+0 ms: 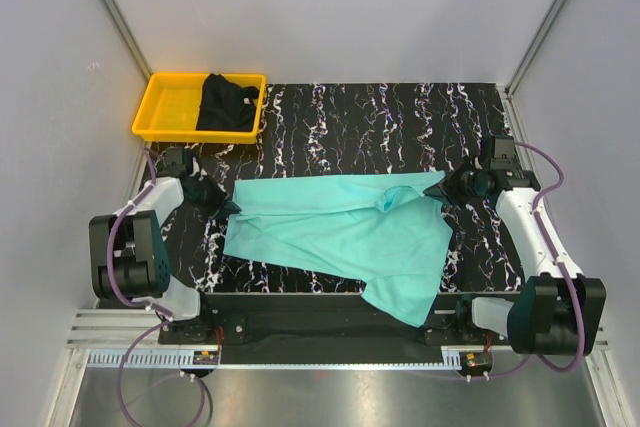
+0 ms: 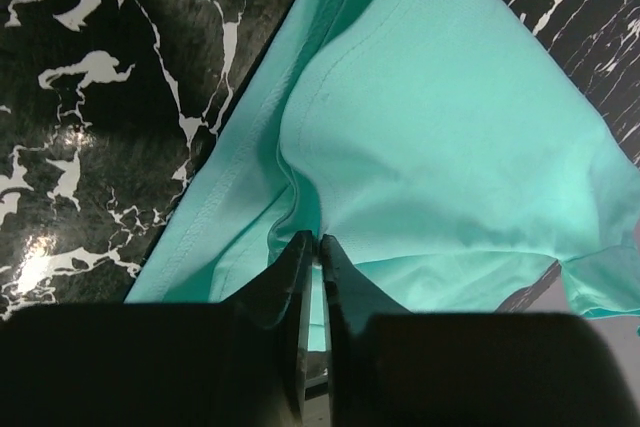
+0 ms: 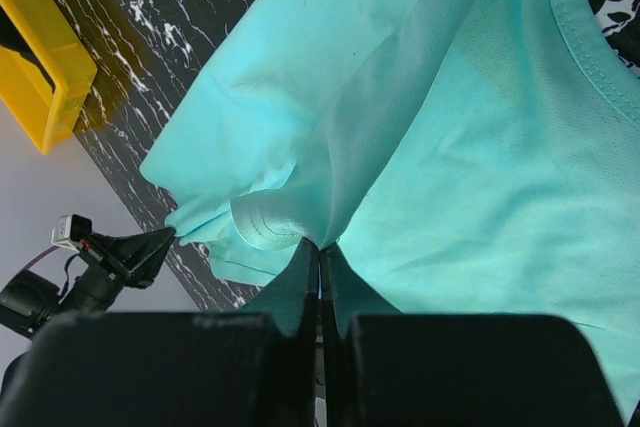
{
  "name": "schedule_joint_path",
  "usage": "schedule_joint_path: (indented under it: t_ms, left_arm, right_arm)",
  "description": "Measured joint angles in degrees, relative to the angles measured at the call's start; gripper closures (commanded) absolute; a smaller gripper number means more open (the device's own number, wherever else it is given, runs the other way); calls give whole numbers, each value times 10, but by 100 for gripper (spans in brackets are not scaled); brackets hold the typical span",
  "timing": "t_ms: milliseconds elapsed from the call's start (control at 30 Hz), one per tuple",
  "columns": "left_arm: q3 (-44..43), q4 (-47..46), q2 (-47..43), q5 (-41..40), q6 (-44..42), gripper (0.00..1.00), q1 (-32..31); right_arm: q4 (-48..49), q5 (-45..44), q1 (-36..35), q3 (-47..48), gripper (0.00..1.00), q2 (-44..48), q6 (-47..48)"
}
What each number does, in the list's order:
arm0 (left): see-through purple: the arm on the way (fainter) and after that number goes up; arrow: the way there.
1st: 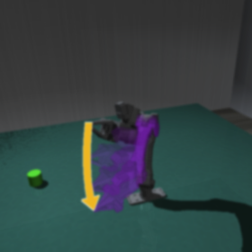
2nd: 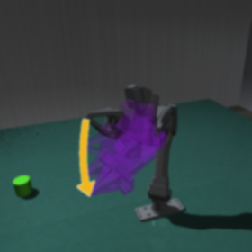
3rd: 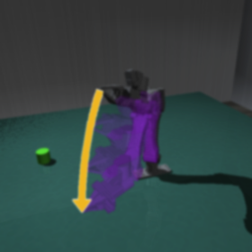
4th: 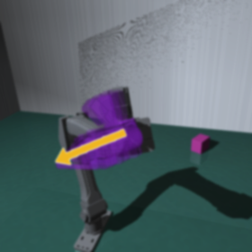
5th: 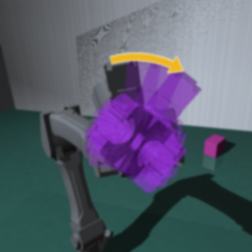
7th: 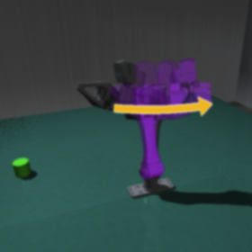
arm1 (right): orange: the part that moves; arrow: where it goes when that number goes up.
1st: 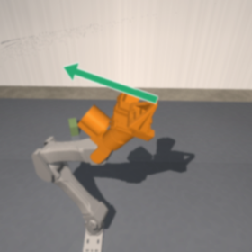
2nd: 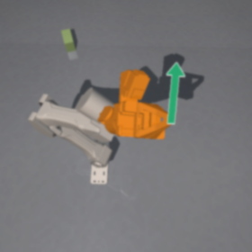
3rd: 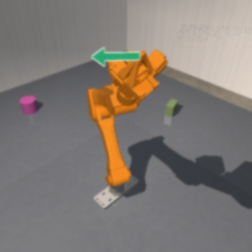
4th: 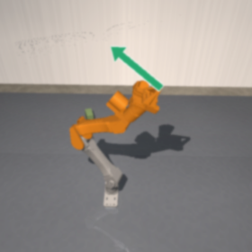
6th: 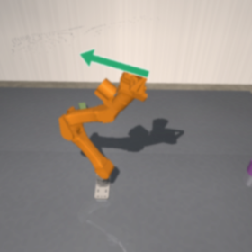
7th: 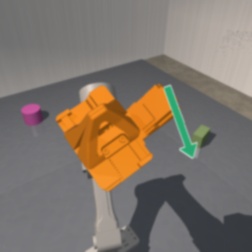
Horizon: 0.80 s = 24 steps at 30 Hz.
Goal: Fold and stack the t-shirts
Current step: Fold the tshirt
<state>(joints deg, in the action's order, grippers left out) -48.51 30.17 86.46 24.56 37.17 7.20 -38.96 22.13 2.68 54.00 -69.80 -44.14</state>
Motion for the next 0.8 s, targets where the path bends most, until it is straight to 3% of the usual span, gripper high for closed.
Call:
schedule_joint_path:
  t_ms: [267,567,700,800]
  left_arm:
    - [-54,26,10,-9,-15,100,0]
    - [-297,65,-35,-34,-29,100,-1]
    - [-389,66,-57,-33,-34,100,-2]
    - [-435,76,-90,-29,-46,100,-2]
  right_arm:
    - [0,-6,2,36,100,-48,0]
    - [-3,-33,26,338,100,-174,4]
    - [-1,-40,30,441,100,-169,9]
    - [-2,-49,30,463,100,-129,13]
